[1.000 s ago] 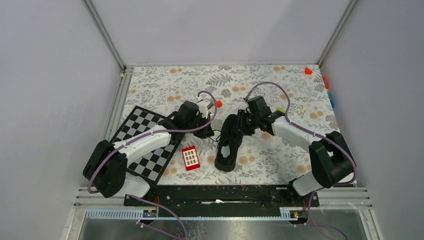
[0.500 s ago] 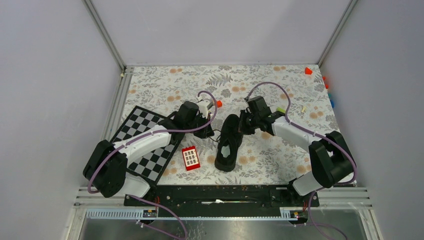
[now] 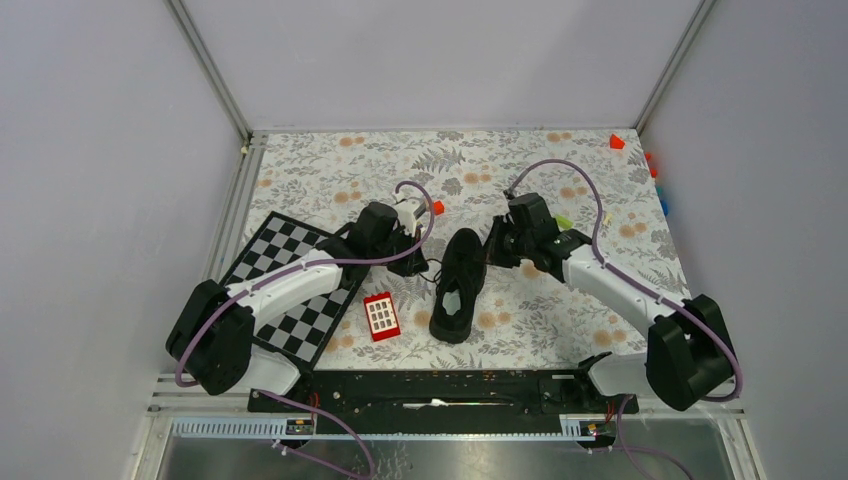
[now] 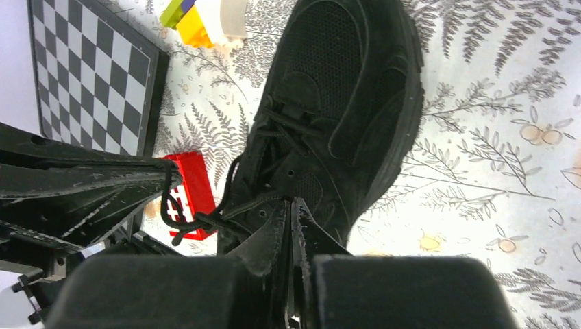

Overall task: Tie the shoes
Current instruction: Tie the shoelace on the shoe.

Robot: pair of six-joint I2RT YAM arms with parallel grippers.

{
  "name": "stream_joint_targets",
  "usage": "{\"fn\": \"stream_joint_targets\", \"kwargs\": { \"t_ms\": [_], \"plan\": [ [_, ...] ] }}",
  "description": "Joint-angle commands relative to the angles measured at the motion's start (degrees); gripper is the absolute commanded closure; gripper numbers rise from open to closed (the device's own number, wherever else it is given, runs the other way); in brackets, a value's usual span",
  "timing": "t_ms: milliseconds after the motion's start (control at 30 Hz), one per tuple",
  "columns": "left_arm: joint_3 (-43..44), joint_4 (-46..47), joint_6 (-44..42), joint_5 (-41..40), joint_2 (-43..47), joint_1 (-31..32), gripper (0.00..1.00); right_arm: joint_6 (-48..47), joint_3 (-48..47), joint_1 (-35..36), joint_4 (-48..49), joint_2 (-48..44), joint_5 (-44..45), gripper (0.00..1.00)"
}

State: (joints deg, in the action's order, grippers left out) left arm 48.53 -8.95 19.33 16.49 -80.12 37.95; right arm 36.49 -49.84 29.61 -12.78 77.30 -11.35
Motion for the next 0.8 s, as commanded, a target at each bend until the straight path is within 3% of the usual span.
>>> {"fn": "stream_joint_targets", "kwargs": {
  "t_ms": [0, 767],
  "plan": [
    [2.2, 2.0, -0.4, -0.7, 1.5, 0.0, 1.00, 1.1, 2.1, -0.2, -1.7, -4.4, 4.8, 1.00],
    [-4.2, 0.9, 1.7, -8.6, 4.3, -2.9, 1.00, 6.9, 9.1, -0.2, -0.3, -10.3, 16.3, 1.00]
  ]
}}
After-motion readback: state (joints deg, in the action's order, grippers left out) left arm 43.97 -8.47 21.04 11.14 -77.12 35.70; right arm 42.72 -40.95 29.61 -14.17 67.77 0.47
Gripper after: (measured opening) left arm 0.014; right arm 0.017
